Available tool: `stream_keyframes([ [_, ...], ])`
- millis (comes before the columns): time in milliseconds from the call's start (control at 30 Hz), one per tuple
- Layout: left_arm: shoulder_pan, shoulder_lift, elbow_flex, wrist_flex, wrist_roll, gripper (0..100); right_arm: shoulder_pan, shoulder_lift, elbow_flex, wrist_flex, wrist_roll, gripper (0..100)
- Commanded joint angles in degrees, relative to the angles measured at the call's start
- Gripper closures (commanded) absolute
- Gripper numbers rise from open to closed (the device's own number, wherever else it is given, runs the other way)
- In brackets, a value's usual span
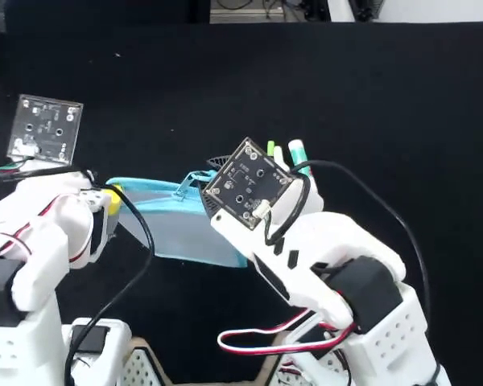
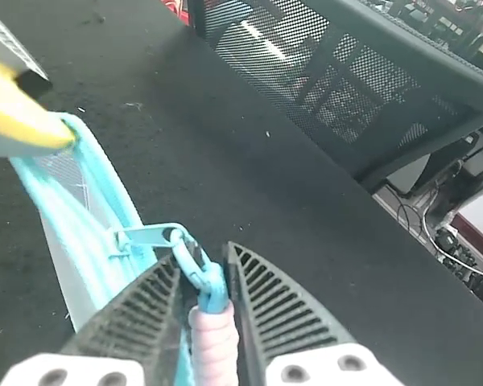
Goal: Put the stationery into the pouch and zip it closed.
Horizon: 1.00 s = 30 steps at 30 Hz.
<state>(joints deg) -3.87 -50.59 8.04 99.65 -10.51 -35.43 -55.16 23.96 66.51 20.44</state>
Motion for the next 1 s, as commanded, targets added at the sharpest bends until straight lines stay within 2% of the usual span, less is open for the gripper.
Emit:
stream_keyframes([
  [0, -0.22, 0.18, 3.82, 1.14, -1.49, 86, 1.14, 0.31, -0.04, -1.32, 0.44, 98.8],
  [133, -0.13, 0.09, 3.38, 1.14, 2.37, 98, 1.14, 0.31, -0.04, -2.2, 0.44, 98.8],
  [367, -0.13, 0.09, -4.44, 0.62, 8.26, 97, 1.41, 0.4, -0.04, -12.22, 0.44, 98.8],
  [567, -0.66, 0.0, -8.66, 0.53, 9.67, 97, 1.49, 0.66, 0.48, -13.45, 0.44, 98.8],
  [700, -0.66, -2.55, -8.4, -6.07, 8.97, 97, 1.49, 0.84, 0.92, -18.02, 0.44, 98.8],
  [833, -0.31, -5.27, -6.64, -7.12, 7.65, 97, 1.58, 0.66, 0.92, -14.51, 0.44, 98.8],
  [967, -0.48, -7.65, 3.74, -7.03, 7.56, 97, 1.49, 0.31, 3.56, -7.91, 0.44, 98.8],
])
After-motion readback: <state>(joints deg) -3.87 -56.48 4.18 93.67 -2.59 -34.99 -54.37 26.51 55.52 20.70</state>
